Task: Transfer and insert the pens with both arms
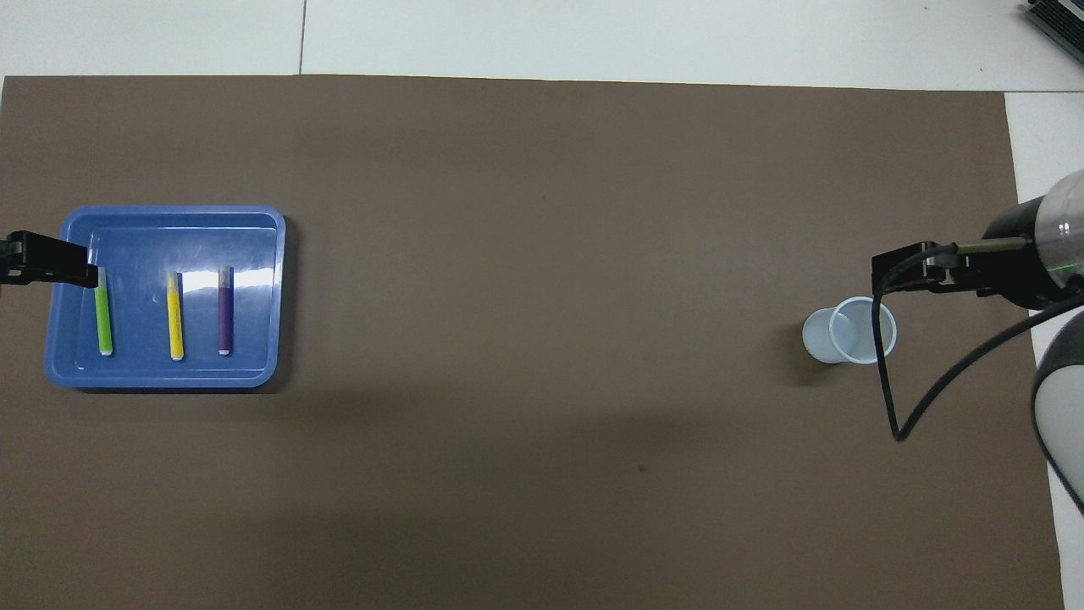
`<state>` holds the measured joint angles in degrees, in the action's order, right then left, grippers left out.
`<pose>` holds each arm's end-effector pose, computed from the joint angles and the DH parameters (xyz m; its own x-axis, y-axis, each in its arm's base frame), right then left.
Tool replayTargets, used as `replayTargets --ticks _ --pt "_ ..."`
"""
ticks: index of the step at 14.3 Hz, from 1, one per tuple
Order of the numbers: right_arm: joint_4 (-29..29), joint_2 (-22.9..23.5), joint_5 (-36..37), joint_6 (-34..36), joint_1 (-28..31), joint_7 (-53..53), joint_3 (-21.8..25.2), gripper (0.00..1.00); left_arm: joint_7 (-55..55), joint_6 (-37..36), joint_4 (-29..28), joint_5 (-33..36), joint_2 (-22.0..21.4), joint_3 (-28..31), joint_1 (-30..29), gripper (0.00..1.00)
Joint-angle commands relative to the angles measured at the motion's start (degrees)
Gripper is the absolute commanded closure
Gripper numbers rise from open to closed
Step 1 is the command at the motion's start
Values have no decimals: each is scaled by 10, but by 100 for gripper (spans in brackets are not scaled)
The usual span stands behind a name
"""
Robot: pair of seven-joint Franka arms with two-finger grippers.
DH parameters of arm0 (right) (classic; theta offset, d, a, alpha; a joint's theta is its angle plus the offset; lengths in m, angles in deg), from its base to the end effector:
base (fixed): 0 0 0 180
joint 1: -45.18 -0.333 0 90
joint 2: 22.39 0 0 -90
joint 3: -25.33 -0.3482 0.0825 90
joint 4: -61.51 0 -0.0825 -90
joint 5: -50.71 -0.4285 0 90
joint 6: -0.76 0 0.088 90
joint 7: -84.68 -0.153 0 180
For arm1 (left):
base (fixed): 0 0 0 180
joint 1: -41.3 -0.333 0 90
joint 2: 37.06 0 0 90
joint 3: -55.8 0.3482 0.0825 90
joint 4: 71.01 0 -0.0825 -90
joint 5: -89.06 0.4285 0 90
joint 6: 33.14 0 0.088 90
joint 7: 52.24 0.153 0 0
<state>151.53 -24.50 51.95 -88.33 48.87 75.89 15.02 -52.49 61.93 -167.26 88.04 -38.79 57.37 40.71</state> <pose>0.5824 0.0661 0.6306 0.9990 -0.0382 0.0241 -0.0388 -0.9989 0.0248 0.5948 0.0201 0.5799 0.9990 0.0436 0.0095 0.0434 -0.9989 0.0186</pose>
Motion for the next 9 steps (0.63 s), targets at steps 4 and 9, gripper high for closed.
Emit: replayTargets --ticks 4,9 --pt "6 -5 4 -4 4 -4 -2 0 0 74 -67 -1 -5 -2 -3 0" --pt "6 -5 4 -4 4 -4 -2 0 1 132 -116 -2 9 -2 1 1"
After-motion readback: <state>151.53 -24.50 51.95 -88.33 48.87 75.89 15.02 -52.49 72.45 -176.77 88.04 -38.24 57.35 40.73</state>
